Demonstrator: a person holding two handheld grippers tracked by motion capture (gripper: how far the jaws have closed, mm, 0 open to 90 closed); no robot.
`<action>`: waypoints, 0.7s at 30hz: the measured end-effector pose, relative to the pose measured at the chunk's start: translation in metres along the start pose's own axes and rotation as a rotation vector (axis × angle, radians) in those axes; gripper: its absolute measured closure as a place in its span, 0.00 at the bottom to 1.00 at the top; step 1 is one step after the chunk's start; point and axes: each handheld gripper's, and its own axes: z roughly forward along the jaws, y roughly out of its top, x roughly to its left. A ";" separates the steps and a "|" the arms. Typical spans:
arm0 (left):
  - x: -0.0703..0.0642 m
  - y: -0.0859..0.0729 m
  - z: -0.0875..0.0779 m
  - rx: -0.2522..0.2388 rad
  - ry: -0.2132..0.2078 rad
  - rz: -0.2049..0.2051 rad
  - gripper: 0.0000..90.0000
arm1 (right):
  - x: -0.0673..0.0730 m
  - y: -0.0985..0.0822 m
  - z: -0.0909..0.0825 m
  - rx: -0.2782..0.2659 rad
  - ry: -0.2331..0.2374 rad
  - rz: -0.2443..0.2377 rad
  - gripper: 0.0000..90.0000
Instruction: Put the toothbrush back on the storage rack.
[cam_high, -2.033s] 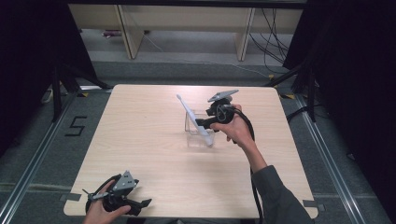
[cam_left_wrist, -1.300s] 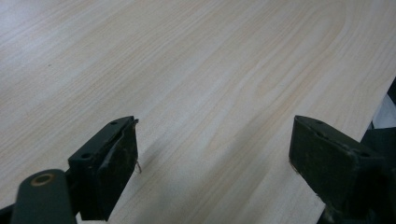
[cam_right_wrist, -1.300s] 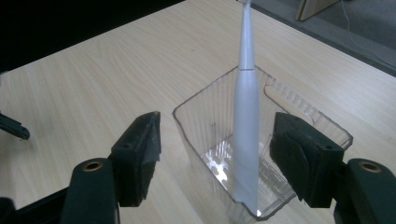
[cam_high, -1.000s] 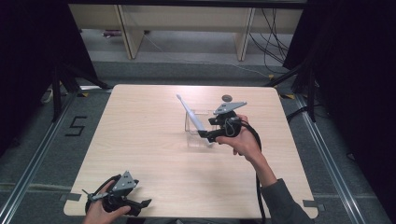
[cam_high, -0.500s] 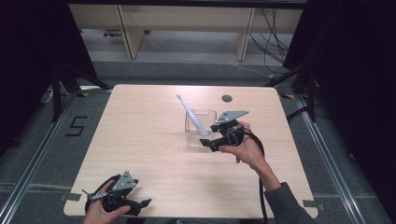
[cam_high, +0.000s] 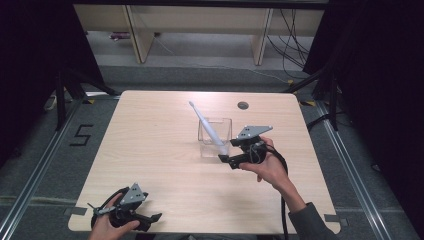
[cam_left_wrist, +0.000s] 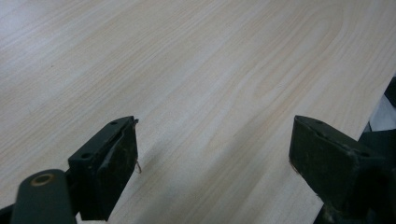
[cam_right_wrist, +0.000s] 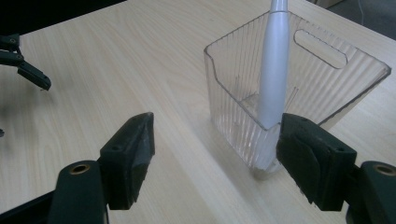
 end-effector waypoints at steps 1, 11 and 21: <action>0.000 0.000 0.000 0.000 0.000 0.000 0.17 | 0.000 0.000 0.000 0.000 0.000 0.000 0.32; -0.001 0.000 0.000 -0.005 -0.003 -0.003 0.17 | 0.000 -0.016 -0.004 -0.024 -0.003 0.003 0.31; 0.000 0.000 0.000 0.001 -0.001 0.000 0.17 | 0.000 -0.032 -0.004 -0.028 0.003 0.037 0.29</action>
